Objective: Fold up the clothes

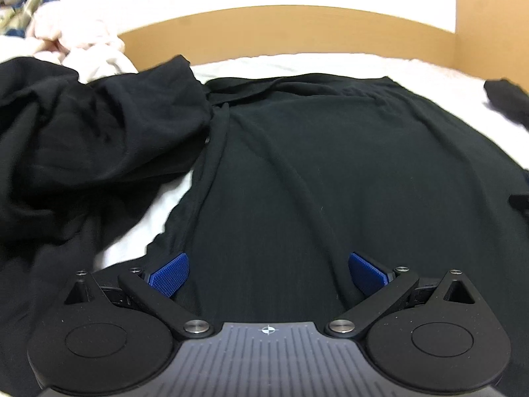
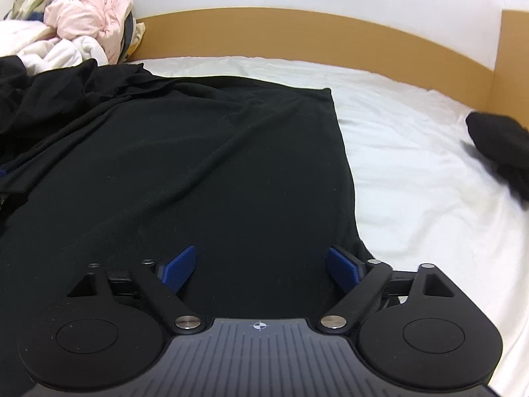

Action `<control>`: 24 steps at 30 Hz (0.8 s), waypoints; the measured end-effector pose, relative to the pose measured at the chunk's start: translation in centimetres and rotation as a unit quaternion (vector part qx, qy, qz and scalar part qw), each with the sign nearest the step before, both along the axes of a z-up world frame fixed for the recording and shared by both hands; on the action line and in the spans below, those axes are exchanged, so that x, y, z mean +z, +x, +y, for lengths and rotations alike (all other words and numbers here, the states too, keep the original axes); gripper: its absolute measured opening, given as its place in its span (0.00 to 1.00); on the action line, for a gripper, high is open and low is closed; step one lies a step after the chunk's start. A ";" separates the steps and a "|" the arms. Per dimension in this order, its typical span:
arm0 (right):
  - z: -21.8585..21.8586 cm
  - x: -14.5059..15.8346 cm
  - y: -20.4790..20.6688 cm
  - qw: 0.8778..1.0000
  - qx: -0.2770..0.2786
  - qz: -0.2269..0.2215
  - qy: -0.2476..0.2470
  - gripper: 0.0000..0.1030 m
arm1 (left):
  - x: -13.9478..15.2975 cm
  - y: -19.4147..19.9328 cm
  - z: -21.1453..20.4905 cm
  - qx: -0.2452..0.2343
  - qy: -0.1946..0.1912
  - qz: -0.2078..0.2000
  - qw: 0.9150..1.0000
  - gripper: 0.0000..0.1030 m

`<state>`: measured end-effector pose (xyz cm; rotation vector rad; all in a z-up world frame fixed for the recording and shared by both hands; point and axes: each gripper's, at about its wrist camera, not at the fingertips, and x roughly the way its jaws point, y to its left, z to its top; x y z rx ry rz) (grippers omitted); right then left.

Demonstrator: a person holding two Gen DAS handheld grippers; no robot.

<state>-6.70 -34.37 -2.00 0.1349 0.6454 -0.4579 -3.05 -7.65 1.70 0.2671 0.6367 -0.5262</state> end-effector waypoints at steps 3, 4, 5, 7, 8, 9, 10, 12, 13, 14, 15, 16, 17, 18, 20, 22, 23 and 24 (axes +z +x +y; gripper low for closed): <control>0.8 0.0 0.4 0.999 -0.009 0.011 -0.032 0.97 | 0.1 -1.1 0.3 0.016 0.008 0.000 1.000 0.99; 1.1 -0.1 0.6 0.999 -0.017 0.016 -0.043 1.00 | 0.0 -1.4 0.4 0.022 0.006 0.004 1.000 0.99; 1.3 0.0 0.6 0.999 -0.017 0.017 -0.047 1.00 | 0.0 -1.6 0.6 0.028 0.004 0.008 1.000 0.99; 1.0 -0.1 0.6 0.999 -0.017 0.015 -0.037 1.00 | -0.2 -2.4 1.0 0.035 0.000 0.004 0.999 0.99; 0.7 -0.2 0.6 0.999 -0.017 0.012 -0.025 1.00 | -0.3 -2.9 1.2 0.035 -0.001 -0.004 0.999 0.99; 0.2 -0.3 0.5 1.000 -0.017 0.008 -0.009 1.00 | -0.4 -3.2 1.2 0.036 -0.002 -0.009 0.999 0.99; -0.3 -0.3 0.3 1.000 -0.018 0.004 0.007 1.00 | -0.5 -3.3 1.2 0.038 -0.002 -0.011 0.999 0.99; -0.4 -0.4 0.3 1.000 -0.019 0.002 0.010 1.00 | -0.6 -3.2 1.1 0.038 -0.003 -0.010 0.999 1.00; -0.2 -0.4 0.3 1.000 -0.019 0.003 0.004 1.00 | -0.6 -3.0 1.3 0.038 -0.009 -0.005 0.999 1.00; 0.0 -0.4 0.3 1.000 -0.019 0.003 -0.001 1.00 | -0.6 -2.8 1.5 0.038 -0.015 0.000 0.999 1.00; 0.1 -0.4 0.3 1.000 -0.019 0.003 -0.002 1.00 | -0.5 -2.6 1.7 0.037 -0.022 0.006 0.999 1.00; 0.1 -0.4 0.3 1.000 -0.019 0.003 -0.001 1.00 | -0.6 -2.6 1.7 0.037 -0.023 0.006 0.999 1.00; 0.1 -0.5 0.3 1.000 -0.019 0.003 -0.001 1.00 | -0.6 -2.6 1.8 0.037 -0.023 0.005 0.999 1.00; 0.1 -0.5 0.3 1.000 -0.019 0.003 0.000 1.00 | -0.6 -2.6 1.7 0.036 -0.024 0.006 0.999 1.00; 0.0 -0.4 0.3 1.000 -0.019 0.002 0.005 1.00 | -0.7 -2.4 1.7 0.034 -0.027 0.008 0.999 1.00; -0.1 -0.5 0.4 1.000 -0.019 0.002 0.007 1.00 | -0.7 -2.4 1.7 0.033 -0.027 0.008 0.999 1.00; -0.1 -0.5 0.4 1.000 -0.019 0.001 0.008 1.00 | -0.7 -2.5 1.7 0.033 -0.025 0.006 0.999 1.00; -0.2 -0.5 0.4 1.000 -0.019 0.001 0.009 1.00 | -0.7 -2.5 1.8 0.033 -0.028 0.007 0.999 1.00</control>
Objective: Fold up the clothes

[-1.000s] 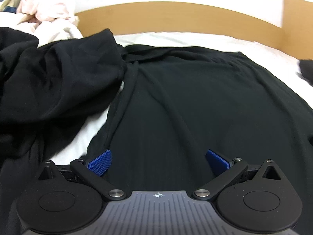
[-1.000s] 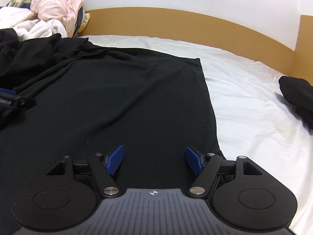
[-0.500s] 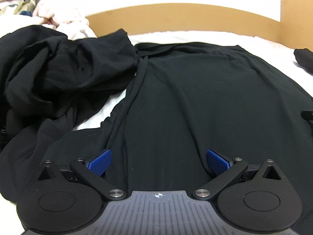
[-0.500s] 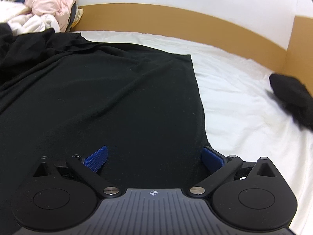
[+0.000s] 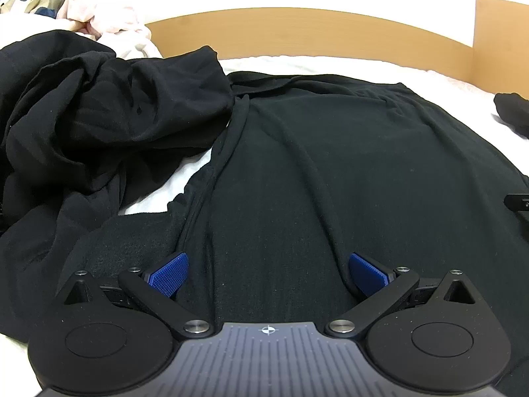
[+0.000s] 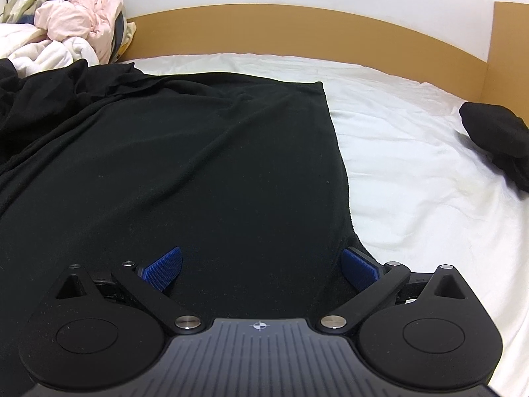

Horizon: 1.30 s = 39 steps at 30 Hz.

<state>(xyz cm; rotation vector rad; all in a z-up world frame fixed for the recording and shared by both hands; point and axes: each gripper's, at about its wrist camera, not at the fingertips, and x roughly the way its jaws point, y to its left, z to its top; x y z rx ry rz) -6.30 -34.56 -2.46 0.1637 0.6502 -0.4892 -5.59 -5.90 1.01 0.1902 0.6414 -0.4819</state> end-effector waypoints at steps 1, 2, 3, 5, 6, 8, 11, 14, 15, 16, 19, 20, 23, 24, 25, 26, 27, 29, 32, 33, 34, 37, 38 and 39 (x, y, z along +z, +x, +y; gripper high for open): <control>0.0 0.0 0.0 1.000 0.000 0.000 -0.001 1.00 | 0.0 0.0 0.0 0.000 -0.001 0.000 1.000 1.00; 0.0 0.0 0.1 1.000 0.000 0.001 -0.002 1.00 | 0.0 0.0 0.0 0.000 0.000 0.000 1.000 1.00; 0.0 0.0 0.1 1.000 0.000 0.000 -0.002 1.00 | 0.0 0.0 0.0 0.000 0.001 0.000 1.000 1.00; 0.0 0.0 0.1 1.000 0.000 -0.001 -0.001 1.00 | 0.0 0.0 0.0 0.000 0.002 -0.001 1.000 1.00; 0.0 0.0 0.1 1.000 0.000 0.000 -0.002 1.00 | 0.0 0.0 0.0 0.000 0.002 -0.001 1.000 1.00; 0.1 0.0 0.1 1.000 0.000 0.000 -0.004 1.00 | 0.0 0.0 0.0 0.000 0.002 -0.001 1.000 1.00; 0.0 0.0 0.3 1.000 -0.001 0.001 -0.004 1.00 | 0.0 0.1 -0.1 0.001 0.004 -0.001 1.000 1.00; 0.1 0.0 0.2 1.000 -0.004 0.002 -0.007 1.00 | 0.0 0.1 -0.1 0.001 0.003 -0.001 1.000 1.00; 0.0 0.1 0.0 1.000 -0.005 0.001 -0.004 1.00 | 0.0 0.1 0.0 0.001 0.003 -0.002 1.000 1.00; -0.1 0.2 -0.2 1.000 -0.006 0.000 0.000 1.00 | 0.0 0.1 0.0 0.001 0.002 -0.002 1.000 1.00; -0.1 1.1 -2.9 1.000 0.004 -0.023 0.011 1.00 | 0.0 0.1 0.1 0.001 -0.001 -0.001 1.000 0.99; 0.1 1.4 -4.3 0.999 0.009 -0.035 0.011 1.00 | 0.0 0.1 0.1 0.000 -0.002 -0.001 1.000 0.99; 0.6 2.9 -8.7 0.998 0.013 -0.058 -0.011 1.00 | 0.0 0.1 0.2 0.000 -0.004 -0.001 1.000 0.99; 0.4 3.4 -10.1 0.998 0.009 -0.062 -0.010 1.00 | 0.1 0.1 0.2 0.000 -0.004 0.000 1.000 0.99; 0.3 3.9 -11.6 0.998 0.006 -0.066 -0.007 1.00 | 0.1 0.1 0.2 -0.001 -0.005 0.000 1.000 0.99; 0.1 4.5 -13.0 0.998 0.002 -0.070 -0.005 1.00 | 0.1 0.1 0.3 -0.002 -0.005 0.001 1.000 0.99; -0.1 4.8 -14.2 0.997 0.004 -0.071 0.004 1.00 | 0.1 0.1 0.3 -0.002 -0.006 0.001 1.000 0.99; -0.3 5.3 -16.1 0.997 0.009 -0.069 0.017 1.00 | 0.1 0.1 0.5 -0.004 -0.009 0.001 1.000 0.99; 0.2 4.8 -17.4 0.999 0.007 -0.036 0.015 1.00 | 0.2 0.0 0.8 -0.007 -0.018 0.003 1.000 0.99; 0.4 4.4 -17.4 1.000 0.005 -0.025 0.017 1.00 | 0.2 0.0 1.0 -0.008 -0.023 0.005 1.000 0.99; 0.7 4.0 -17.4 1.000 0.004 -0.013 0.019 1.00 | 0.2 0.0 1.1 -0.010 -0.029 0.006 1.000 0.99; 1.7 2.9 -17.6 1.000 0.009 -0.005 0.021 0.99 | 0.3 0.0 1.5 -0.012 -0.043 0.010 0.999 0.99; 1.9 2.6 -17.7 1.000 0.014 -0.001 0.022 0.98 | 0.3 0.0 1.6 -0.014 -0.045 0.011 0.999 0.99; 2.2 2.3 -17.8 1.000 0.017 0.010 0.017 0.98 | 0.3 -0.1 1.6 -0.014 -0.046 0.011 0.999 0.99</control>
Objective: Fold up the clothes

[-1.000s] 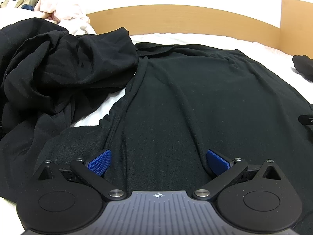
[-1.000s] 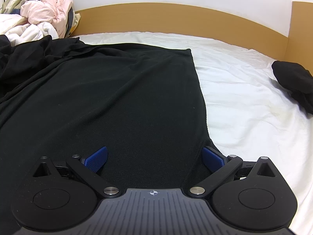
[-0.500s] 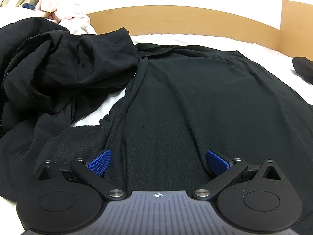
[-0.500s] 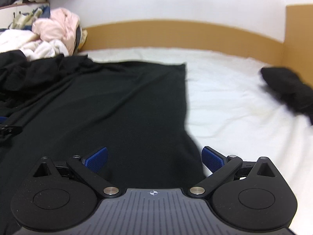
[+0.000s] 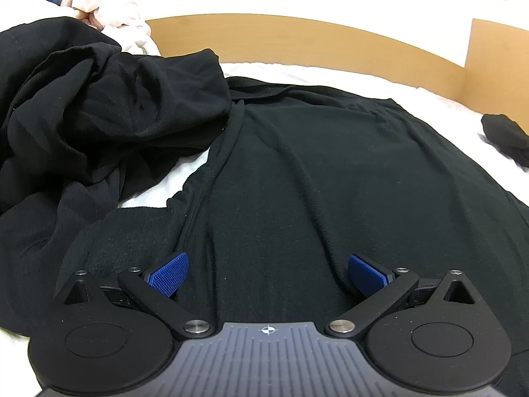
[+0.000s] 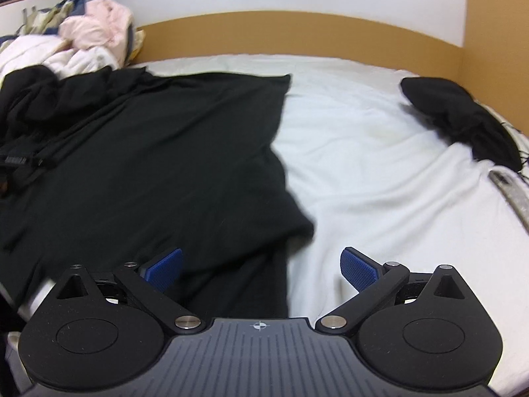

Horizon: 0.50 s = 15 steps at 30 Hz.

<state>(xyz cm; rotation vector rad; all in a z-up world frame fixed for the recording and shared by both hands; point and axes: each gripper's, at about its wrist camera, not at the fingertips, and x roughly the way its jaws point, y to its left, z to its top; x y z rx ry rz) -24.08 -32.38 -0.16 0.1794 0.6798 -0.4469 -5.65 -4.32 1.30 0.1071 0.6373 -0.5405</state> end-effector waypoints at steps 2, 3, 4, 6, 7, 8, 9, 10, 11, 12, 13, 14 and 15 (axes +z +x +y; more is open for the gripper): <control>0.7 -0.7 0.0 0.999 0.007 0.031 -0.016 0.95 | 0.0 0.1 -0.5 -0.005 0.013 0.000 1.000 0.99; 0.7 -0.9 -0.2 0.999 0.010 0.029 -0.011 0.89 | 0.1 0.3 -1.1 -0.010 0.026 -0.001 1.000 0.99; 0.7 -1.1 -0.4 1.000 0.013 0.024 -0.004 0.79 | 0.1 0.4 -1.6 -0.016 0.039 -0.001 0.999 0.99; 0.8 -1.3 -0.6 1.000 0.015 0.009 0.007 0.56 | 0.7 1.1 -2.6 -0.017 0.058 0.004 0.998 0.99; 0.9 -1.2 -0.6 1.000 0.007 0.009 -0.002 0.37 | 1.0 1.4 -2.5 -0.014 0.036 0.010 0.999 0.99; 1.0 -1.1 -0.5 1.000 -0.001 0.010 -0.012 0.30 | 1.4 1.7 -2.4 -0.011 0.014 0.016 1.000 0.99; 0.8 -0.9 -0.6 1.000 -0.010 0.008 -0.010 0.19 | 1.4 1.9 -2.2 -0.016 -0.014 0.025 0.999 0.99; 0.3 -0.8 -0.8 1.000 -0.020 0.003 0.000 0.11 | 1.0 2.0 -2.1 -0.019 -0.026 0.032 0.999 0.99; -0.2 -0.5 -1.2 1.000 -0.030 -0.004 0.009 0.10 | 0.6 2.2 -2.0 -0.022 -0.037 0.038 0.998 0.99; -0.5 -0.3 -1.5 0.999 -0.041 -0.003 0.007 0.10 | 0.1 2.0 -1.9 -0.026 -0.037 0.029 0.999 0.99; -0.5 -0.1 -1.6 0.999 -0.047 0.002 -0.002 0.10 | 0.1 1.9 -1.6 -0.031 -0.043 0.027 0.998 0.99; -0.2 0.1 -1.5 0.999 -0.049 0.007 -0.022 0.08 | 0.2 1.8 -1.4 -0.035 -0.048 0.027 0.998 0.99; 0.3 0.2 -1.4 0.997 -0.048 0.014 -0.056 0.03 | 0.1 1.8 -1.0 -0.036 -0.064 0.032 0.997 0.99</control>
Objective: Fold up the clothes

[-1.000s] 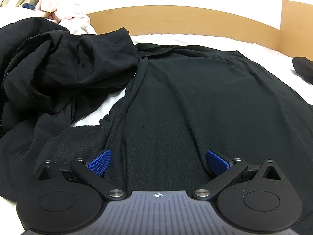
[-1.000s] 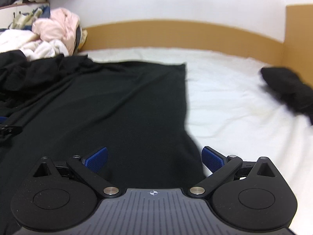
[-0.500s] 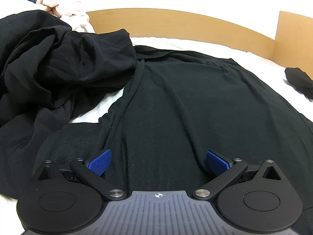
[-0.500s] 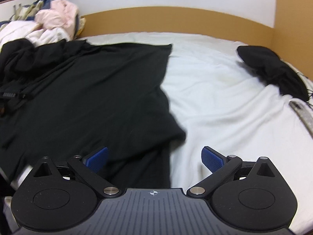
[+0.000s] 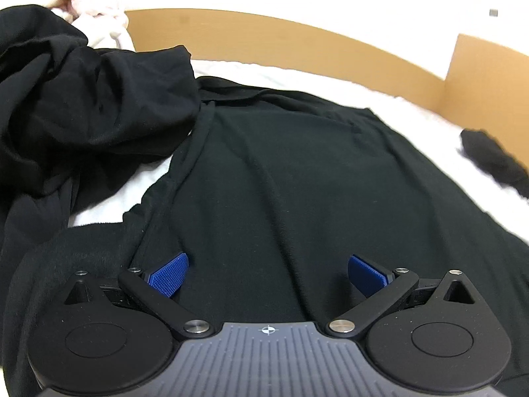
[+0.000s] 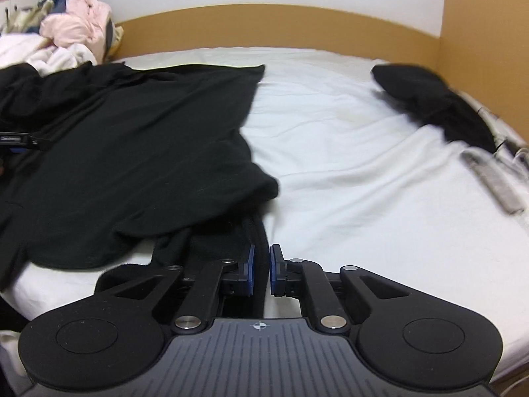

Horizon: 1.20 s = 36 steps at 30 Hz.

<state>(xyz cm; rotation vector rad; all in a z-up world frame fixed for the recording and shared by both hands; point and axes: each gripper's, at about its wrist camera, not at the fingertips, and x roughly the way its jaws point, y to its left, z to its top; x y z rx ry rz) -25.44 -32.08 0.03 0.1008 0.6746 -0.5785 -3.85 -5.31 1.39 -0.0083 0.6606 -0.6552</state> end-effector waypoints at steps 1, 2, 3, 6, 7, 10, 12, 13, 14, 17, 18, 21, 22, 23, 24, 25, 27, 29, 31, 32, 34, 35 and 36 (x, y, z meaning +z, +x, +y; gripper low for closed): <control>0.6 0.0 0.2 0.999 0.002 0.009 -0.034 0.03 | -0.1 0.0 0.4 0.000 -0.016 0.006 1.000 0.99; 0.8 0.2 0.2 0.999 -0.003 0.005 -0.050 0.03 | -0.1 0.1 0.9 0.000 -0.033 0.012 0.999 0.99; 0.9 0.4 0.2 0.998 -0.009 0.000 -0.064 0.03 | -0.2 0.3 1.3 -0.001 -0.046 0.019 0.999 0.99; 0.0 0.9 0.0 0.999 -0.010 -0.035 0.008 0.04 | -0.2 0.6 2.0 0.000 -0.073 0.033 0.997 0.99; 0.2 0.9 0.0 0.999 -0.005 -0.041 0.018 0.05 | -0.1 0.4 2.0 0.000 -0.073 0.033 0.997 0.99; 1.5 0.1 1.1 0.999 0.029 0.009 -0.015 0.35 | 0.0 0.0 1.5 -0.001 -0.057 0.023 0.998 0.99; 2.3 -0.7 1.1 0.998 0.036 0.022 -0.047 0.50 | 0.0 -0.3 1.3 -0.001 -0.053 0.018 0.998 0.99; 2.4 -1.1 1.2 0.998 0.036 0.025 -0.047 0.50 | 0.0 -0.4 1.5 -0.002 -0.055 0.018 0.998 0.99; 2.4 -1.5 1.2 0.998 0.036 0.027 -0.046 0.50 | 0.0 -0.4 1.8 -0.003 -0.060 0.020 0.998 0.99; 1.5 -1.9 1.3 0.999 0.039 0.004 -0.012 0.50 | -0.1 -0.2 2.4 -0.004 -0.075 0.026 0.997 0.99; 1.7 -2.0 1.3 0.999 0.039 -0.002 -0.017 0.50 | -0.1 -0.1 2.5 -0.004 -0.076 0.026 0.997 0.99; 2.1 -2.2 1.4 0.999 0.047 -0.004 -0.020 0.48 | 0.0 -0.3 2.4 -0.006 -0.069 0.022 0.997 0.99; 2.2 -2.3 1.4 0.999 0.050 -0.005 -0.016 0.48 | 0.0 -0.3 2.4 -0.006 -0.067 0.022 0.997 0.99; 2.1 -2.2 1.5 0.999 0.049 -0.007 -0.010 0.48 | 0.0 -0.4 2.3 -0.006 -0.065 0.021 0.998 0.99; 2.0 -2.1 1.7 0.999 0.047 -0.009 -0.004 0.47 | 0.0 -0.4 2.3 -0.005 -0.064 0.020 0.998 0.99; 1.9 -2.1 1.8 0.999 0.046 -0.012 0.001 0.43 | 0.0 -0.5 2.2 -0.005 -0.061 0.018 0.998 0.99; 1.5 -1.7 2.3 0.999 0.033 0.000 -0.004 0.21 | 0.0 -0.6 2.3 -0.005 -0.057 0.015 0.998 0.99; 1.5 -1.5 2.4 1.000 0.018 0.014 -0.020 0.07 | 0.0 -0.6 2.6 -0.006 -0.064 0.017 0.998 0.99; 1.5 -1.4 2.4 1.000 0.013 0.015 -0.022 0.07 | -0.1 -0.5 3.0 -0.007 -0.077 0.023 0.997 0.99; 1.7 -1.1 2.3 0.999 0.008 0.011 -0.039 0.07 | -0.1 -0.5 3.0 -0.008 -0.076 0.024 0.997 0.99; 2.2 -0.2 2.0 0.997 -0.008 -0.006 -0.081 0.06 | -0.1 -0.5 2.7 -0.009 -0.065 0.021 0.998 0.99; 2.2 0.5 1.7 0.994 -0.019 -0.020 -0.104 0.06 | 0.0 -0.6 2.4 -0.010 -0.055 0.017 0.998 0.99; 1.5 1.2 1.5 0.991 -0.031 -0.039 -0.123 0.06 | 0.0 -0.7 2.0 -0.010 -0.044 0.012 0.999 0.99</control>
